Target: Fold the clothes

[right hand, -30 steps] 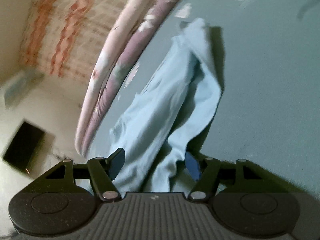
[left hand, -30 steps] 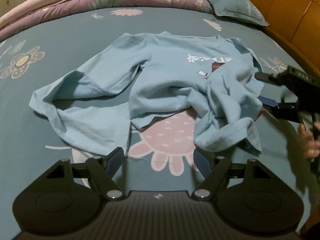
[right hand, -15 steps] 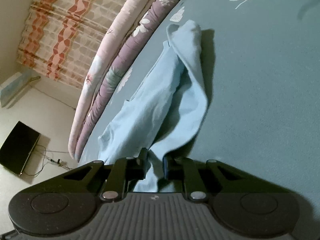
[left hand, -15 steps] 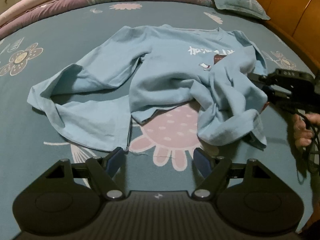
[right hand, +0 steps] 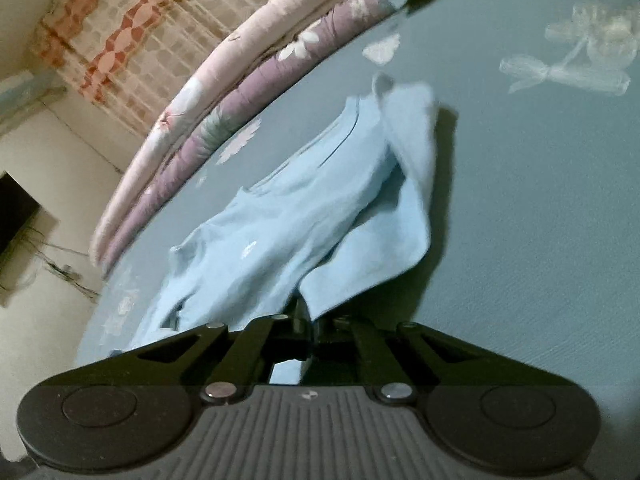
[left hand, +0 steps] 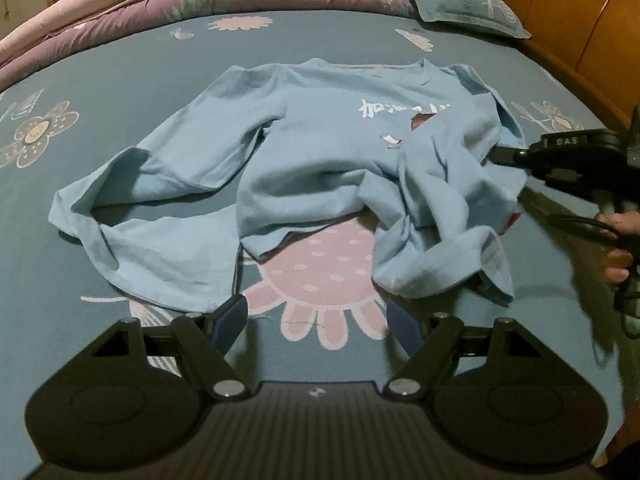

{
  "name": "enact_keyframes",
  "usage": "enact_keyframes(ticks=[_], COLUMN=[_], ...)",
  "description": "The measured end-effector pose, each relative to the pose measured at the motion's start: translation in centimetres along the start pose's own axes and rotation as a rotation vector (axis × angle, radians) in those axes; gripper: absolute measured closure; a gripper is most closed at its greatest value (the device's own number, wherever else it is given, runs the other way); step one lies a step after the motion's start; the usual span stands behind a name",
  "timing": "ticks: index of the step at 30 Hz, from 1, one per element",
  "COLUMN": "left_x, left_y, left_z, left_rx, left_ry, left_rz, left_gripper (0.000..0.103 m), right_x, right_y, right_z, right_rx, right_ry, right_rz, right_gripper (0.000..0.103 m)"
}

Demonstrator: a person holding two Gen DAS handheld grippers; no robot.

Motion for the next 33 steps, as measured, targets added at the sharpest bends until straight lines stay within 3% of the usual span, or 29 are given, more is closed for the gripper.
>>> enact_keyframes(ticks=[12, 20, 25, 28, 31, 33], left_x=[-1.0, -1.6, -1.8, -1.8, -2.0, -2.2], left_y=[1.8, 3.1, 3.1, 3.0, 2.9, 2.7], left_z=[4.6, 8.9, 11.0, 11.7, 11.8, 11.8], left_rx=[0.074, 0.134, 0.156, 0.165, 0.16, 0.151], left_ry=[-0.023, -0.047, -0.059, -0.054, -0.038, -0.031], left_rz=[0.042, 0.069, 0.071, 0.065, 0.067, 0.069], left_gripper=[0.026, 0.026, 0.026, 0.026, 0.026, 0.026], right_x=[-8.7, -12.5, -13.0, -11.6, -9.9, -9.0], right_y=[2.1, 5.4, 8.6, 10.3, 12.4, 13.3], right_z=[4.0, 7.2, 8.3, 9.1, 11.2, 12.9], right_rx=[-0.229, -0.448, -0.47, -0.471, -0.406, -0.35], right_ry=[-0.333, -0.635, -0.658, -0.649, -0.637, -0.642], right_rz=[-0.03, -0.061, -0.048, -0.088, -0.138, -0.175], right_gripper=[0.1, 0.1, 0.099, 0.099, 0.099, 0.093])
Point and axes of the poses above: each gripper's, at about its wrist camera, not at the fingertips, and x roughly the way its jaws point, z to its right, y to its top, the point moved 2 cm from there along x, roughly the way its jaws point, and after that the axes turned 7 degrees about -z, right-handed, at the moved point
